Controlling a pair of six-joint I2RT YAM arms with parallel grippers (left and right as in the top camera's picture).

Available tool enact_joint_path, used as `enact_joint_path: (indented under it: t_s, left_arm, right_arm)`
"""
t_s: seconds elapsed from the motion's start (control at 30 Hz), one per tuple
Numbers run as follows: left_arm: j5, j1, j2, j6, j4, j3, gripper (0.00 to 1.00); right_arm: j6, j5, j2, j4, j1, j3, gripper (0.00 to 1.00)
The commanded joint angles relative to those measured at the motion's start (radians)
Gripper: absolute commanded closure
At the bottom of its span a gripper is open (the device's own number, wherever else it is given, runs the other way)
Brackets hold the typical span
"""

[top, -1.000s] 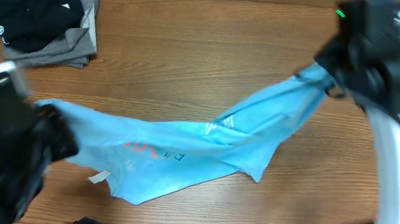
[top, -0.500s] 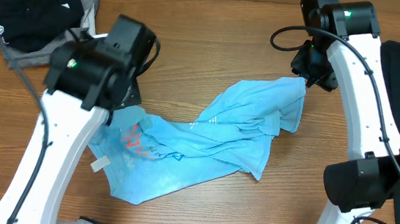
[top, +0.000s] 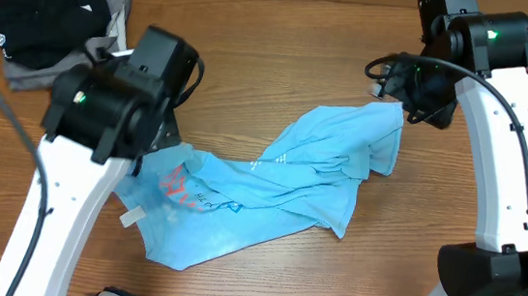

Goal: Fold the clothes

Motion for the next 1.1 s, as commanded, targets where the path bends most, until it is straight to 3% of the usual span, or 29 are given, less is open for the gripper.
enact_joint_path:
  t_s: [0.0, 0.27, 0.67, 1.07]
  left_arm:
    - [0.031, 0.0, -0.058, -0.032, -0.009, 0.001, 0.96]
    - [0.039, 0.0, -0.153, -0.032, -0.018, 0.001, 0.96]
    - [0.001, 0.0, -0.293, -0.032, -0.018, 0.001, 0.96]
    - [-0.111, 0.001, -0.298, -0.086, -0.018, 0.003, 0.96]
  right_arm:
    - [-0.041, -0.048, -0.016, 0.002, 0.0, 0.005, 0.0]
    - [-0.041, -0.047, -0.016, 0.002, 0.002, -0.016, 0.0]
    - [-0.026, -0.125, -0.017, 0.068, 0.054, -0.296, 0.0]
    - [-0.036, -0.283, -0.017, 0.143, 0.283, -0.301, 0.0]
